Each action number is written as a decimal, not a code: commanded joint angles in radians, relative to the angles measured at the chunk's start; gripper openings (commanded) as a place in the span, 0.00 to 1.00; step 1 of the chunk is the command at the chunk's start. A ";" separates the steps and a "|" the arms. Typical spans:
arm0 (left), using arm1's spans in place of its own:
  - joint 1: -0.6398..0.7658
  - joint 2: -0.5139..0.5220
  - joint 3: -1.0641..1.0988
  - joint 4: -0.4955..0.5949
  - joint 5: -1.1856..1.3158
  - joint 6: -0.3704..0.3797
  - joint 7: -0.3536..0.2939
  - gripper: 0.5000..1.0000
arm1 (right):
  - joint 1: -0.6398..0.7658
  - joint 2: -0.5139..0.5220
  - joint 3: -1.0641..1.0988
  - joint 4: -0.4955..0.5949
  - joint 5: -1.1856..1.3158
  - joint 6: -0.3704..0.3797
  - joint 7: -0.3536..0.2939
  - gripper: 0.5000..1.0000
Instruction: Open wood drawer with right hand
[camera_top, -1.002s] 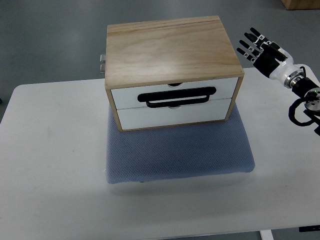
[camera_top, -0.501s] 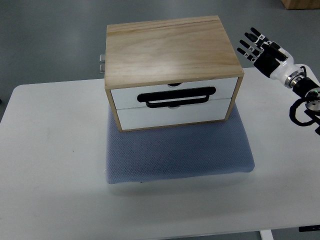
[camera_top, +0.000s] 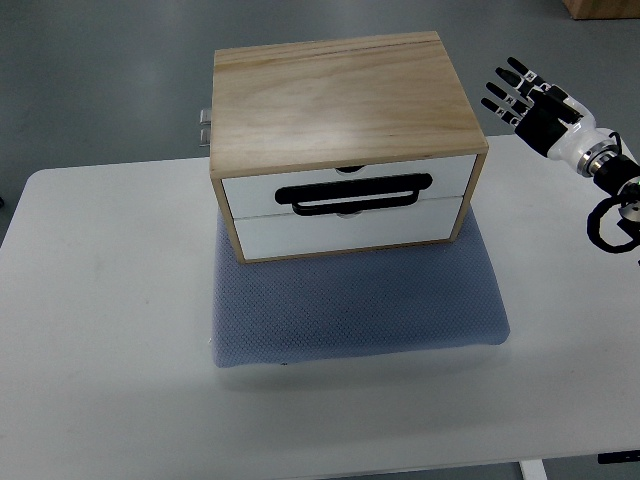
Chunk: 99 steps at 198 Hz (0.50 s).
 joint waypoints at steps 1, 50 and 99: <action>0.000 0.000 -0.001 0.000 0.000 0.000 0.000 1.00 | 0.002 -0.009 -0.001 0.000 -0.019 -0.001 0.000 0.89; 0.000 0.000 -0.001 0.000 0.000 0.000 0.000 1.00 | 0.039 -0.097 0.001 0.000 -0.105 -0.035 0.005 0.89; 0.000 0.000 -0.001 0.000 0.000 0.000 0.000 1.00 | 0.044 -0.150 0.002 0.021 -0.128 -0.023 0.008 0.89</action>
